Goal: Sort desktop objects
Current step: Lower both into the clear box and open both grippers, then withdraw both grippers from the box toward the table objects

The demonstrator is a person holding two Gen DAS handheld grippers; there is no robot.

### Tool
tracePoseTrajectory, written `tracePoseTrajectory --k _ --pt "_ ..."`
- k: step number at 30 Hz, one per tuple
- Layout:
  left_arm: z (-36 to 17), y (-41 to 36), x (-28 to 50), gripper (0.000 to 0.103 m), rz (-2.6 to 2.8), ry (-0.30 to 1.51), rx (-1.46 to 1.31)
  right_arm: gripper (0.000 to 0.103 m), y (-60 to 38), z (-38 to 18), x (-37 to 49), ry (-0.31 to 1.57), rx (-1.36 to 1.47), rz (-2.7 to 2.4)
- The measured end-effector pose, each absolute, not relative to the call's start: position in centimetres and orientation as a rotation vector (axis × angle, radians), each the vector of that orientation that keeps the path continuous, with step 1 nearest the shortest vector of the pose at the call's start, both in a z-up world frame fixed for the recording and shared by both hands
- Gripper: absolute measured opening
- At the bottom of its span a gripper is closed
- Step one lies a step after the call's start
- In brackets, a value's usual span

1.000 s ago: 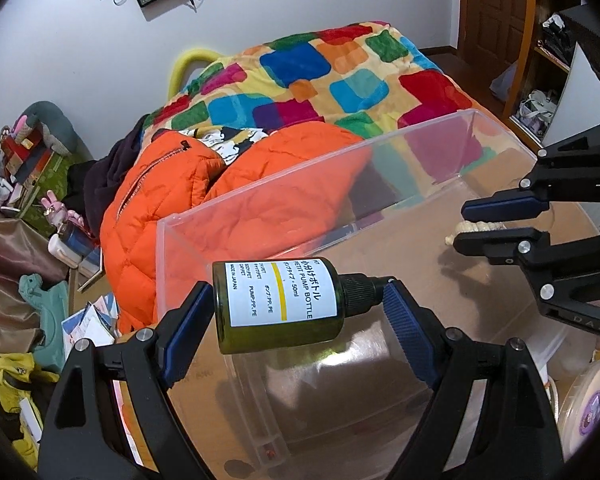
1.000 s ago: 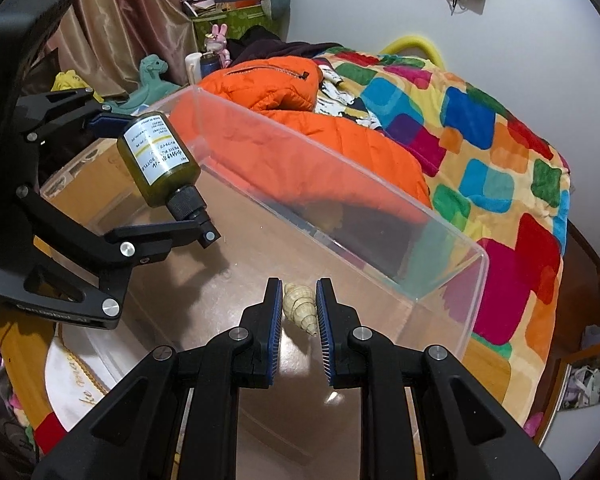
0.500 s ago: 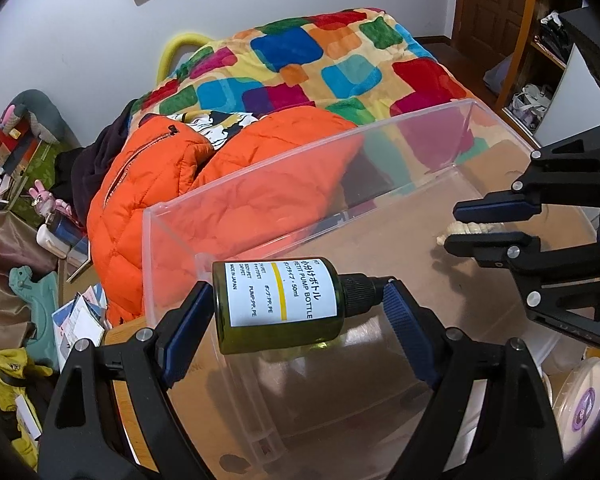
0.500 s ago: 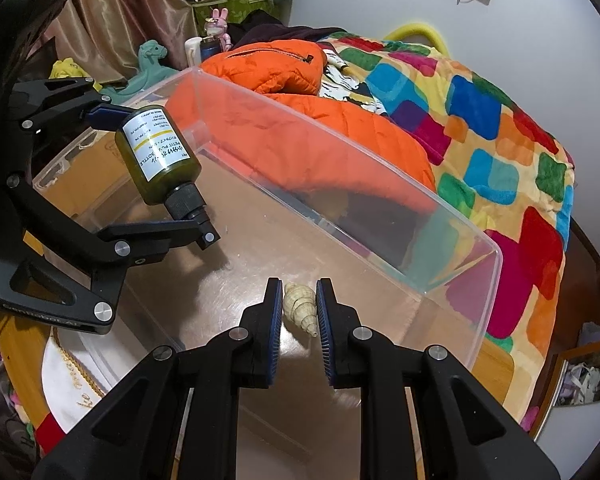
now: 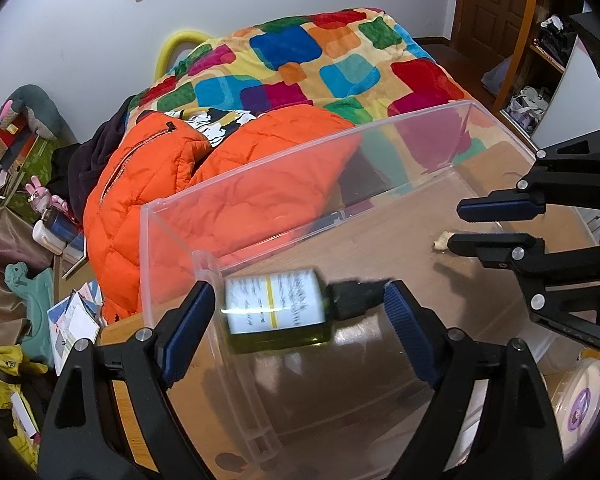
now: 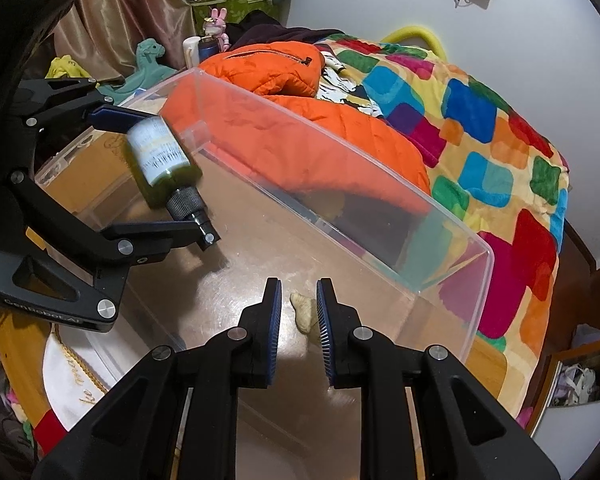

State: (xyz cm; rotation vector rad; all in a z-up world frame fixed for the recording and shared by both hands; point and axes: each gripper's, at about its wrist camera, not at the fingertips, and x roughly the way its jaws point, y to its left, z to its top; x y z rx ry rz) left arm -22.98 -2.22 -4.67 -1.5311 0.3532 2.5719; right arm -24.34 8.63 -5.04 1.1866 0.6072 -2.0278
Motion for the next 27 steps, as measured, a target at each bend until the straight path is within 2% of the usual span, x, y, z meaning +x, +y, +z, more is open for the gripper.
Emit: tracePoseTrajectory --k 3,10,14,19,22,27 --pt "-4.7 -2.2 -23.1 0.091 2.563 0.342 -1.538 0.028 8.9 -4.7 -24.2 0.6 1.177 -2.043" --pt "-4.7 -2.1 -23.2 0.093 2.546 0.322 -1.571 0.034 9.7 -3.3 -23.4 0.61 1.13 -2.077" --pt "-4.2 -2.2 -22.5 0.093 2.561 0.348 -1.563 0.046 10.1 -2.2 -22.7 0.626 1.09 -2.107" --pt "-2.7 -2.2 -21.5 0.093 2.603 0.395 -1.529 0.051 10.6 -0.9 -21.7 0.637 1.043 -2.135" --pt "-1.6 -2.7 -20.9 0.093 2.629 0.388 -1.509 0.058 11.0 0.1 -20.9 0.647 1.007 -2.162" --pt "0.3 -3.3 -19.7 0.093 2.67 0.381 -1.476 0.058 11.8 2.1 -19.7 0.648 0.962 -2.199"
